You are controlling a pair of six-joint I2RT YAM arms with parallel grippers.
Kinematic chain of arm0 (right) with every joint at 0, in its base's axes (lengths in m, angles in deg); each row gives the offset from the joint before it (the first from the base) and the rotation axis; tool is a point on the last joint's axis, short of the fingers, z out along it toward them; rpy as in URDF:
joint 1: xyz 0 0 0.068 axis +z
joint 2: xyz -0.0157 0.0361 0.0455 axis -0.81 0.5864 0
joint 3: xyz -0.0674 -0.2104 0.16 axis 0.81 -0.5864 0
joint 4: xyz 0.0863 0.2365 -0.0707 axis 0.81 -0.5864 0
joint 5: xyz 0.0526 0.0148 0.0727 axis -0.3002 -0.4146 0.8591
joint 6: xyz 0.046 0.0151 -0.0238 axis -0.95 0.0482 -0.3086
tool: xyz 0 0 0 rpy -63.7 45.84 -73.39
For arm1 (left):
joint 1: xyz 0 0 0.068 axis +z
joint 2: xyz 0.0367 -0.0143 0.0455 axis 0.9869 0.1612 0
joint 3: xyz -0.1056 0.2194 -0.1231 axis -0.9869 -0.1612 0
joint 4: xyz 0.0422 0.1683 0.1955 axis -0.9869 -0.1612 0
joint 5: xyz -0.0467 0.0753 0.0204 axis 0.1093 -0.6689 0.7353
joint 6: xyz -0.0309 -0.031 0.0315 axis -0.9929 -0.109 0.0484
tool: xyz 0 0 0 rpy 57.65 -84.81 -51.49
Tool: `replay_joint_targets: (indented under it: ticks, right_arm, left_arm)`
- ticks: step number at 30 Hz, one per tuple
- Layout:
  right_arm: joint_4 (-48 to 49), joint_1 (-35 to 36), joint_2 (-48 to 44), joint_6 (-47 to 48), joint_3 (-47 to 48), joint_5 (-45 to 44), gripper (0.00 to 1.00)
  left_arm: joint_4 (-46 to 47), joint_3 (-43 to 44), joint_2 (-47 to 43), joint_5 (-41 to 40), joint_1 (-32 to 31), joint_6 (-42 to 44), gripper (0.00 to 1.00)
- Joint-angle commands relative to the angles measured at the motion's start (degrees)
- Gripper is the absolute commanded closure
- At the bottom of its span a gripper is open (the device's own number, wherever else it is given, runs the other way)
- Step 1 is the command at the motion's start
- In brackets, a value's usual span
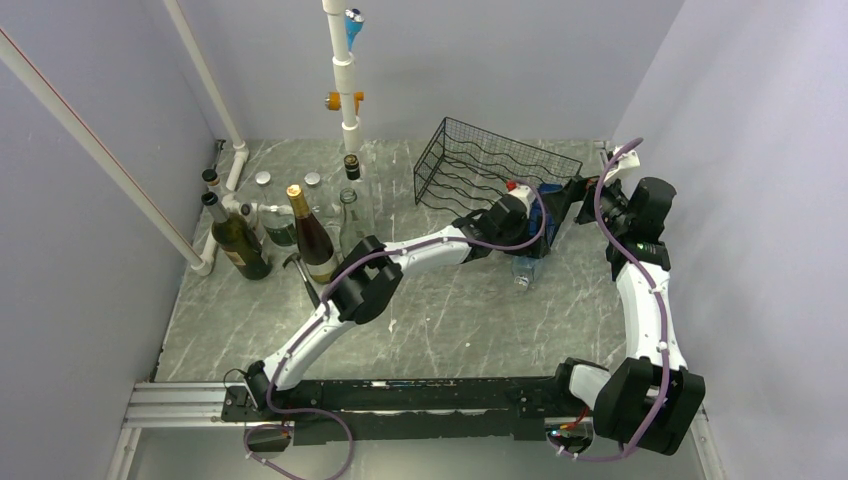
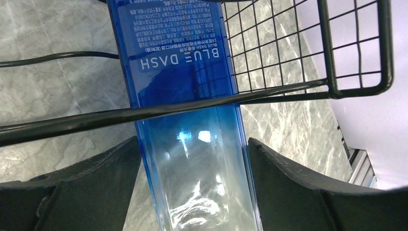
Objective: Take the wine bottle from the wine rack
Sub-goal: Pick up the wine bottle from the wine rack.
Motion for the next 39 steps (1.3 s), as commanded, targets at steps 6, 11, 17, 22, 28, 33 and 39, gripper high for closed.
replay_joint_targets:
  ticks: [6, 11, 17, 22, 28, 33, 39]
  right_arm:
    - [2.23, 0.17, -1.16, 0.16, -0.14, 1.55, 0.0]
    - [2.32, 0.17, -1.02, 0.2, -0.23, 1.44, 0.0]
    - [2.41, 0.14, -1.17, 0.36, -0.32, 1.46, 0.0]
    - [2.41, 0.08, -1.24, 0.36, -0.32, 1.41, 0.0]
    - [2.47, 0.02, -1.35, 0.38, -0.4, 1.59, 0.0]
    - [2.5, -0.18, -1.35, 0.4, -0.49, 1.66, 0.0]
    - [2.52, -0.18, -1.34, 0.4, -0.49, 1.68, 0.0]
  left_arm:
    - [-7.93, 5.1, 1.59, -6.89, -1.37, 4.8, 0.17]
    - [-9.45, 6.18, 1.57, -9.37, -1.73, 6.72, 0.19]
    - [-9.82, 6.68, 1.46, -10.86, -2.47, 8.48, 0.22]
    - [-10.02, 6.39, 0.91, -12.5, -2.96, 11.13, 0.24]
    - [-9.78, 6.05, 0.84, -11.22, -2.97, 11.41, 0.14]
    - [-9.11, 6.15, 1.31, -10.01, -2.97, 10.72, 0.18]
    - [-8.72, 5.32, 1.2, -10.27, -2.98, 10.64, 0.31]
